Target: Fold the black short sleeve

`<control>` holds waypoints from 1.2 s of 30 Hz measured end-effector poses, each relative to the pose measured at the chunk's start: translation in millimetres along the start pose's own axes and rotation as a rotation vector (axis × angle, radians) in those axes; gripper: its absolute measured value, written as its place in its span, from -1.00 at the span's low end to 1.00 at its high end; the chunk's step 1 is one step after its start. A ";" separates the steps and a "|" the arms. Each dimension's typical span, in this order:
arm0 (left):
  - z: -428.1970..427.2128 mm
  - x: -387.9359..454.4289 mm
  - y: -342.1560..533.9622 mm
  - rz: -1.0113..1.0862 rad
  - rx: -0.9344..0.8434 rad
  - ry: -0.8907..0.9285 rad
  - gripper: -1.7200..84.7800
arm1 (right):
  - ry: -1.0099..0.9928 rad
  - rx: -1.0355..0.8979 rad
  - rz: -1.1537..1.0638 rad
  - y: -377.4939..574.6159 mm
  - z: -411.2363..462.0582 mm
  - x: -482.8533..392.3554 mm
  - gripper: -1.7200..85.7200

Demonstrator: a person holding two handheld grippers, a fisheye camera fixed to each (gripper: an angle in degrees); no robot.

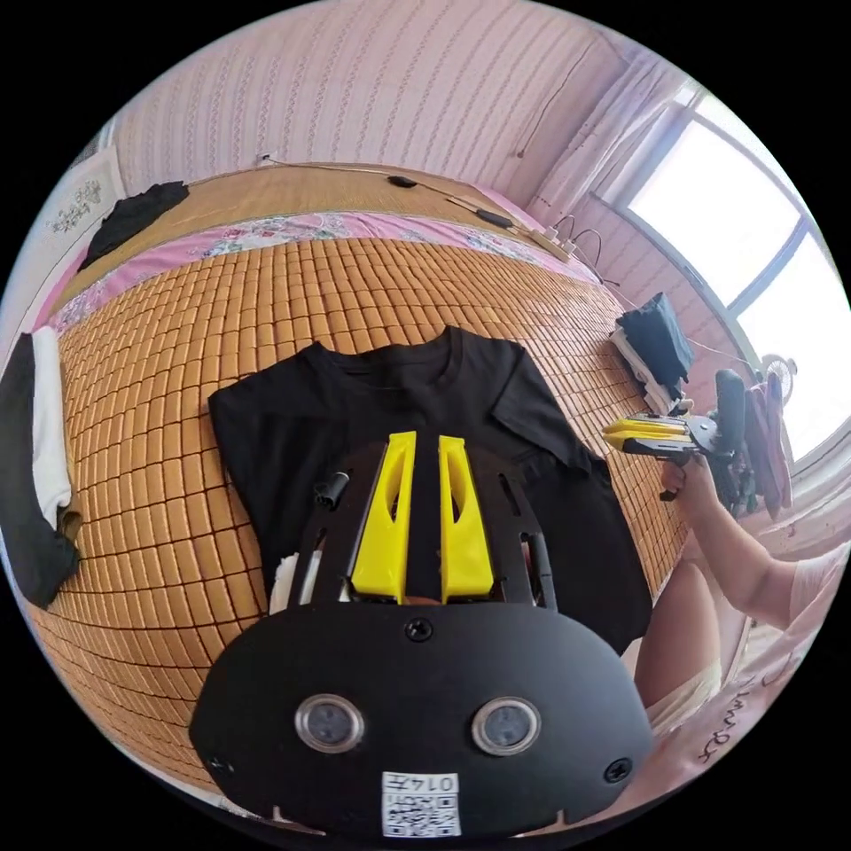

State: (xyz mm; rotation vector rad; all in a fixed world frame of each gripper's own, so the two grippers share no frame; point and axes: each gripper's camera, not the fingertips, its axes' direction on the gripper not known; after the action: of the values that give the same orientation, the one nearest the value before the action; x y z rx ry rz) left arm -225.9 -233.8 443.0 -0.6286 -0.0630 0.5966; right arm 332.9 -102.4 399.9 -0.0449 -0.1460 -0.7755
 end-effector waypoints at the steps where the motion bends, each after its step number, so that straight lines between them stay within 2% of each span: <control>1: -3.6 -10.0 3.3 -0.022 0.010 -0.017 -0.84 | 0.010 -0.002 0.004 -5.8 3.2 2.8 -0.79; 6: -20.0 -83.4 23.5 -0.141 0.051 -0.161 -0.85 | 0.059 -0.023 0.087 -52.1 43.0 40.0 -0.74; 8: -13.5 -104.4 25.4 -0.185 0.031 -0.153 -0.82 | -0.007 -0.006 0.129 -59.3 51.3 54.1 -0.74; 13: 10.4 -130.8 20.0 -0.210 -0.003 -0.165 -0.75 | -0.031 0.004 0.219 -71.2 61.0 70.5 -0.84; 15: 29.7 -138.6 16.6 -0.216 -0.095 -0.234 -0.77 | -0.063 -0.043 0.213 -77.7 66.4 71.9 -0.89; 16: 29.2 -139.7 17.1 -0.212 -0.076 -0.251 -0.78 | -0.064 -0.052 0.223 -78.6 67.1 73.2 -0.91; 20: 29.7 -154.0 18.5 -0.243 -0.080 -0.167 -0.96 | -0.120 -0.026 0.259 -82.5 61.8 82.4 -0.94; 26: 7.0 -160.7 21.0 -0.299 0.117 -0.063 -0.98 | -0.024 0.053 0.299 -92.0 39.9 85.7 -0.95; 31: -21.8 -148.4 41.7 -0.227 0.157 -0.008 -0.98 | -0.040 0.117 0.234 -79.9 1.5 65.2 -0.95; 36: -86.7 -124.6 119.7 -0.075 0.131 0.030 -0.98 | -0.082 0.154 0.080 -9.3 -59.8 4.2 -0.95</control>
State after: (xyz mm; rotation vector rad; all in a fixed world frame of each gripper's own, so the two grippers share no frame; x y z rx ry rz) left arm -370.0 -270.3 319.3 -0.5056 -0.0185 0.5144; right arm 336.2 -117.6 341.2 0.0632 -0.2796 -0.6808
